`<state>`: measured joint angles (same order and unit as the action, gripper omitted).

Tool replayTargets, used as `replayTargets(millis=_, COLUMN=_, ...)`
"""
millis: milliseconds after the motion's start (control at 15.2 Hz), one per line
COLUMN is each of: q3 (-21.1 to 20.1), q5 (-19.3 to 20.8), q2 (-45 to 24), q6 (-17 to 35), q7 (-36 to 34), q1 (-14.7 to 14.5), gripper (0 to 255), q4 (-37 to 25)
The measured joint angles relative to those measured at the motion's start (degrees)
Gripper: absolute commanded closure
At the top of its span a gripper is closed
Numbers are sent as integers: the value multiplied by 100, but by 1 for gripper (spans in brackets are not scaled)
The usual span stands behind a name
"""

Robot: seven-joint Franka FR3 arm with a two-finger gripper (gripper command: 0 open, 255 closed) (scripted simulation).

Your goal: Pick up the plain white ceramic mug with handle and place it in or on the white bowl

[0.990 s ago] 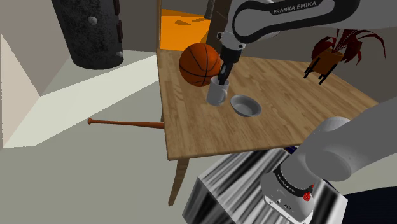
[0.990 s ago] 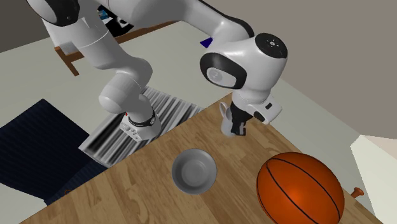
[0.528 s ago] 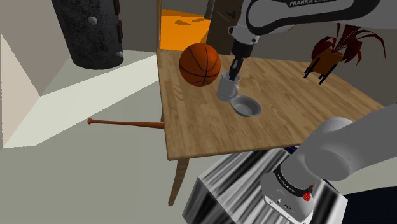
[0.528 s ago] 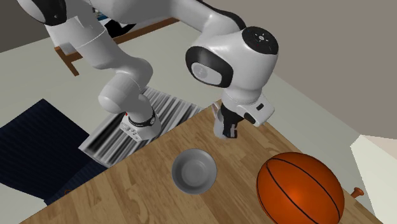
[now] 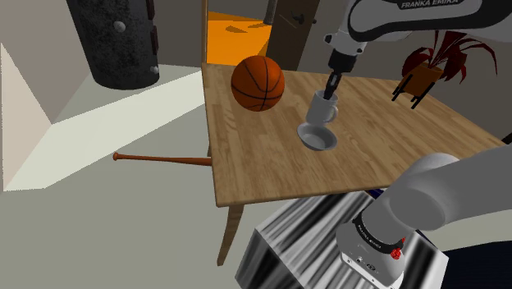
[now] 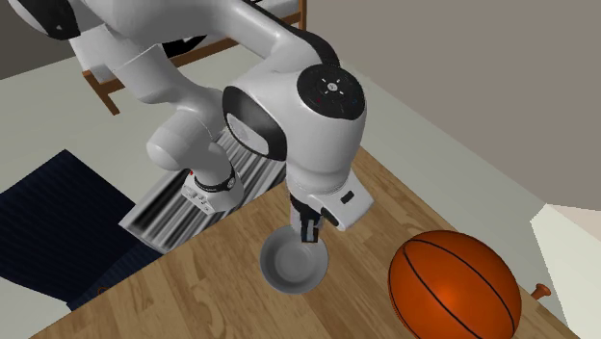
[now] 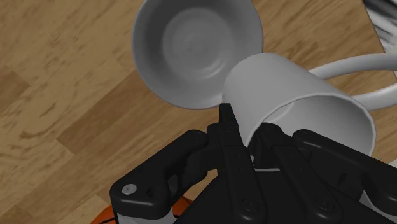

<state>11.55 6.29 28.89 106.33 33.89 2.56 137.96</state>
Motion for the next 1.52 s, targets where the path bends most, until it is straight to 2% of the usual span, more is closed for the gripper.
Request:
replayTargets(millis=264, q3=382, q5=247, q2=132, q6=-121, q7=507, q1=247, gripper=255, q4=-30)
replayTargets(millis=396, q3=448, q5=297, q2=173, q6=-75, q7=585, q1=292, gripper=255, q4=48)
replayTargets(millis=1518, q3=657, q5=410, q2=-205, q6=1274, q7=612, q1=334, gripper=255, q4=1023)
